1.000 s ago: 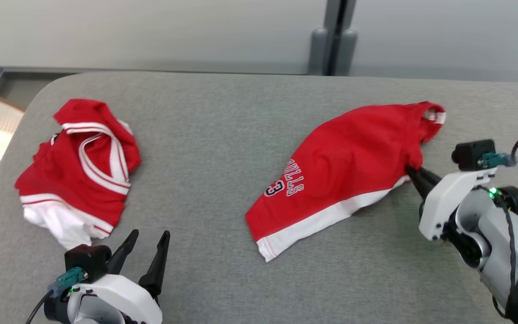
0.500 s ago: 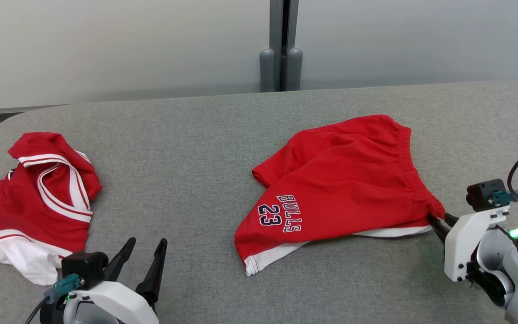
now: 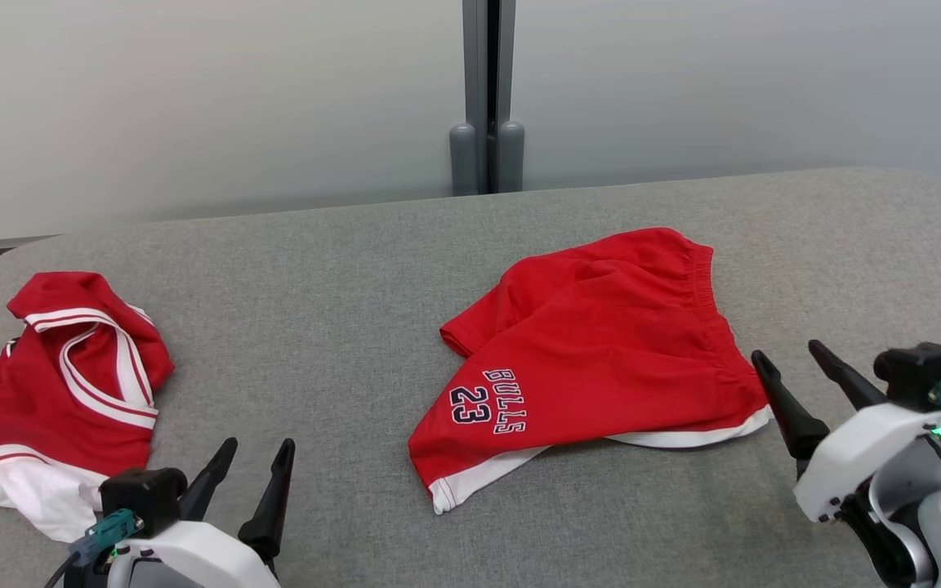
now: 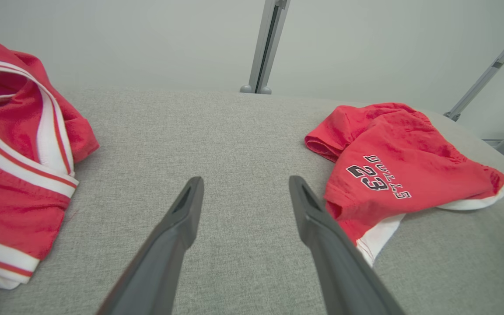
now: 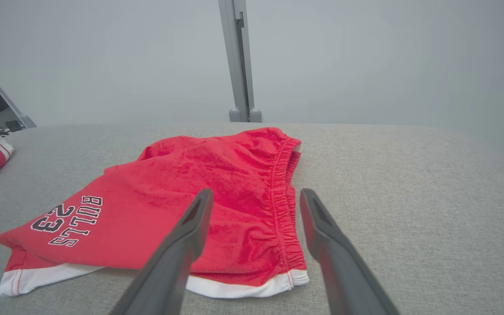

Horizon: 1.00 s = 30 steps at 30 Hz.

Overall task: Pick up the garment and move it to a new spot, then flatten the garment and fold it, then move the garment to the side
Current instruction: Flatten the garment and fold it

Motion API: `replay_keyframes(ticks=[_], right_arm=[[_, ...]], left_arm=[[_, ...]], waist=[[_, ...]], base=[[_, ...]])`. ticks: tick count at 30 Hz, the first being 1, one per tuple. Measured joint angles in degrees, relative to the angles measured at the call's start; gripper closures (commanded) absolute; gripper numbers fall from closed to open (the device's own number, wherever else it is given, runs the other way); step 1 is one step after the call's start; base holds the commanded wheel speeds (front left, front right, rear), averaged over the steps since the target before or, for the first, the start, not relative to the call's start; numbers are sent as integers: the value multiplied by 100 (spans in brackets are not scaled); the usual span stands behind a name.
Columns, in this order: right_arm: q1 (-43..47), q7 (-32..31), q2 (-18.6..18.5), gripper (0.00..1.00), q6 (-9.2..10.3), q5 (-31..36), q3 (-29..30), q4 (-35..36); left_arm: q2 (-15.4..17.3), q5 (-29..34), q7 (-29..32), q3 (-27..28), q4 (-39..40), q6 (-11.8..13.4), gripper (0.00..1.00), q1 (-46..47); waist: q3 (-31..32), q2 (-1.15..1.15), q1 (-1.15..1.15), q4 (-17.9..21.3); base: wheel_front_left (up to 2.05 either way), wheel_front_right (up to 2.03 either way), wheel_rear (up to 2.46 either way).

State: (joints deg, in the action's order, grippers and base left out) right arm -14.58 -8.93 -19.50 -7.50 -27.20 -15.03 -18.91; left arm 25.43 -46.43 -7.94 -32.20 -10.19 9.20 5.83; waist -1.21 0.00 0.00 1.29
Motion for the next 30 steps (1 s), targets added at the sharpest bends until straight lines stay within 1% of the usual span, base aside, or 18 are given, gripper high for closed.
replay_keyframes(ticks=[2, 5, 8, 12, 15, 16, 17, 18, 23, 30], right_arm=[[262, 174, 126, 0, 0, 236, 253, 321], [638, 396, 441, 0, 1, 481, 590, 671], [879, 516, 725, 0, 1, 686, 770, 866], [977, 488, 902, 0, 1, 851, 853, 944], [955, 436, 942, 0, 1, 904, 848, 1004], [955, 436, 942, 0, 1, 904, 848, 1004], [915, 407, 936, 0, 1, 937, 880, 1021], [875, 377, 929, 0, 1, 960, 886, 1025], [700, 299, 844, 0, 1, 1012, 836, 1016], [617, 286, 835, 0, 1, 994, 856, 924]], left_arm=[[18, 0, -29, 8, 23, 13, 0, -31], [65, -1, -33, 20, 51, 19, 0, -77], [76, -19, 32, -16, 127, 9, 0, -88], [48, -16, 218, -169, 215, -59, 0, -53], [-86, -124, 543, -332, 189, -177, 0, 91], [-86, -124, 543, -332, 189, -177, 0, 91], [-197, -281, 857, -477, 107, -293, 0, 163], [-259, -378, 1020, -546, 68, -376, 0, 182], [-494, -672, 1505, -786, -204, -634, 0, 298], [-813, -909, 1621, -849, -702, -935, 0, 534]], waist=[[28, 0, 0, -1], [55, 0, 0, 0], [32, 0, 0, 33], [-56, 0, 0, 92], [-134, 0, 0, 155], [-134, 0, 0, 155], [-193, 0, 0, 211], [-223, 0, 0, 242], [-327, 0, 0, 474], [-447, 0, 0, 677]], base=[[0, 0, 0], [0, 0, 0], [0, 0, 0], [0, 0, 0], [0, 0, 0], [0, 0, 0], [0, 0, 0], [0, 0, 0], [0, 0, 0], [0, 0, 0]])
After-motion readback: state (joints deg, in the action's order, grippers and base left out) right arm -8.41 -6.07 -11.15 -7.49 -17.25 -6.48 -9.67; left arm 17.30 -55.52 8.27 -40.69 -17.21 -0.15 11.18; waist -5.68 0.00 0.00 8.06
